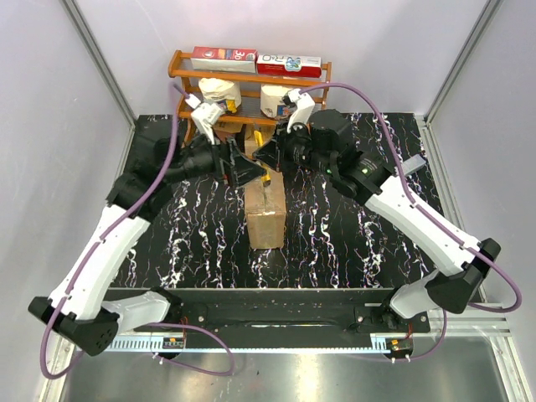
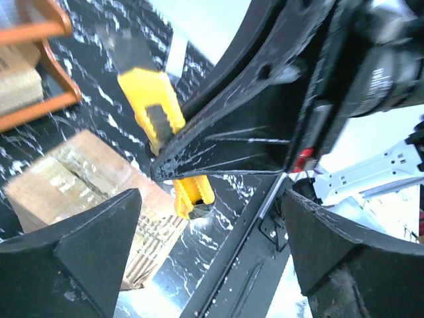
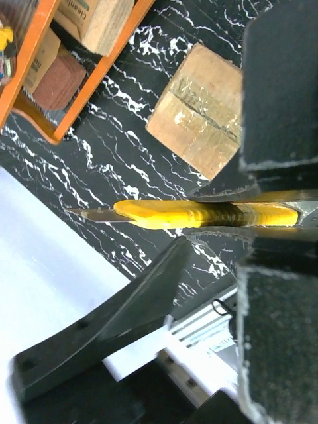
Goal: Unpack the express box
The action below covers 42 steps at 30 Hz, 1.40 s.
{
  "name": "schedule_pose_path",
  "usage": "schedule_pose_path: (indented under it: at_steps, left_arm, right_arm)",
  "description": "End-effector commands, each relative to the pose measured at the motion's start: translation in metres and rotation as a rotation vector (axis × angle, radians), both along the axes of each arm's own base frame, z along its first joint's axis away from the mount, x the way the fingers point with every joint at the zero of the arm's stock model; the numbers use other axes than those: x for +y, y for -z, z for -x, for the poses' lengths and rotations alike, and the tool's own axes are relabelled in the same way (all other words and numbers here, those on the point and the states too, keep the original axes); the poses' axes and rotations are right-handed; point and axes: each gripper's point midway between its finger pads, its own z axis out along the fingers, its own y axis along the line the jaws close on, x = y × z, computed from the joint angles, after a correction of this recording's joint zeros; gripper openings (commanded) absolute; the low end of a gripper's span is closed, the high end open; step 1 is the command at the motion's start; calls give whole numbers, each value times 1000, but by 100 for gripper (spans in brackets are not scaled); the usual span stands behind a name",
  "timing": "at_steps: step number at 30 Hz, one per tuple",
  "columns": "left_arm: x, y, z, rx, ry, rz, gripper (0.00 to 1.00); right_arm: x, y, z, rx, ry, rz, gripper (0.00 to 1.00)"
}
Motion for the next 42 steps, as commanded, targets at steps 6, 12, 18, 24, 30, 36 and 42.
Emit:
schedule_pose_path:
  at_steps: [6,12,18,24,30,36,42]
  left_arm:
    - [28,-77,26,-246,97,96,97]
    - [19,-87,58,-225,353,197,94]
    - [18,-88,76,-241,457,232,71]
    - [20,-91,90,-285,507,238,43]
    - [20,-87,88,-270,499,239,7]
    - [22,-89,79,-291,402,232,0]
    - [39,-107,39,-306,55,222,0]
  right_arm:
    - [7,-58,88,-102,-444,-106,0]
    - [6,-70,123,-78,-618,-153,0]
    - [6,-74,138,-67,-704,-181,0]
    - [5,-73,144,-56,-735,-184,0]
    - [5,-73,148,-50,-771,-187,0]
    - [5,-76,138,-76,-704,-189,70]
    - [3,-76,104,-124,-461,-297,100]
